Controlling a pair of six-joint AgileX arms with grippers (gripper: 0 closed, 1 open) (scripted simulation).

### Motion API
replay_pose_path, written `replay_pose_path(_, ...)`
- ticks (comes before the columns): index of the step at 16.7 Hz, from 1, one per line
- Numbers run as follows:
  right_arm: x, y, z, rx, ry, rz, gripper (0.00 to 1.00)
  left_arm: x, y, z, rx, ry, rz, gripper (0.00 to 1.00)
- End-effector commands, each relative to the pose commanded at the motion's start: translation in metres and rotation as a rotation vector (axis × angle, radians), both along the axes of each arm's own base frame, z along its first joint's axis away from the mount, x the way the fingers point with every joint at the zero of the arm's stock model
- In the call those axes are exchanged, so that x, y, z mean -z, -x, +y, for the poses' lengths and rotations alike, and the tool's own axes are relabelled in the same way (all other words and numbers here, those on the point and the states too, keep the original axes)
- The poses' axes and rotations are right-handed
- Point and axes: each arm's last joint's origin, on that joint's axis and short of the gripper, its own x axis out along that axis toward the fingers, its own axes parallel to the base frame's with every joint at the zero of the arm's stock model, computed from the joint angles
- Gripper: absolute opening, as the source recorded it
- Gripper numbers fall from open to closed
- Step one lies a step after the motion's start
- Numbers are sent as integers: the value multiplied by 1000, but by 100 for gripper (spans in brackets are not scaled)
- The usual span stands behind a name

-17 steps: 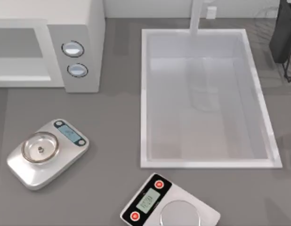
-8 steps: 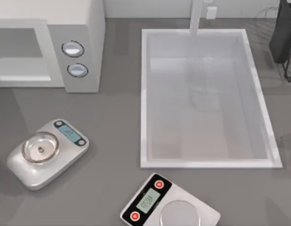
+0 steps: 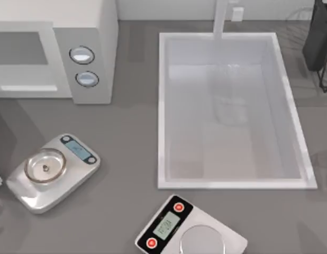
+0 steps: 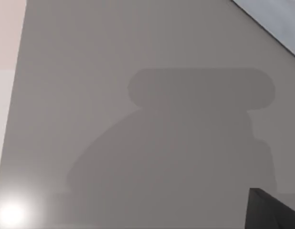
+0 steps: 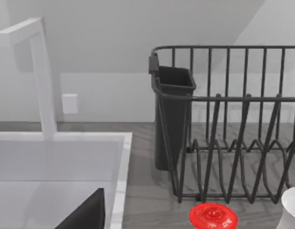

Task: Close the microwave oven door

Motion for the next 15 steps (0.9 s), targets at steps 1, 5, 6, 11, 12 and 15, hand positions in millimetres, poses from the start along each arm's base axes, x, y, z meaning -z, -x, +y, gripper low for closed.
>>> replay_pose_path(1, 0, 0, 0, 0, 0, 0, 100, -1, -1, -3, 2, -6, -3, 0)
replay_pose_path(5, 0, 0, 0, 0, 0, 0, 100, -8, -7, -36, 14, -33, -18, 0)
replay_pose_path(6, 0, 0, 0, 0, 0, 0, 100, -9, -7, -47, 15, -33, -19, 0)
replay_pose_path(11, 0, 0, 0, 0, 0, 0, 100, -2, 0, -93, 3, -6, -5, 0)
replay_pose_path(12, 0, 0, 0, 0, 0, 0, 100, 0, 1, -97, 1, -1, -1, 0)
replay_pose_path(15, 0, 0, 0, 0, 0, 0, 100, 0, 2, -99, 0, 1, 1, 0)
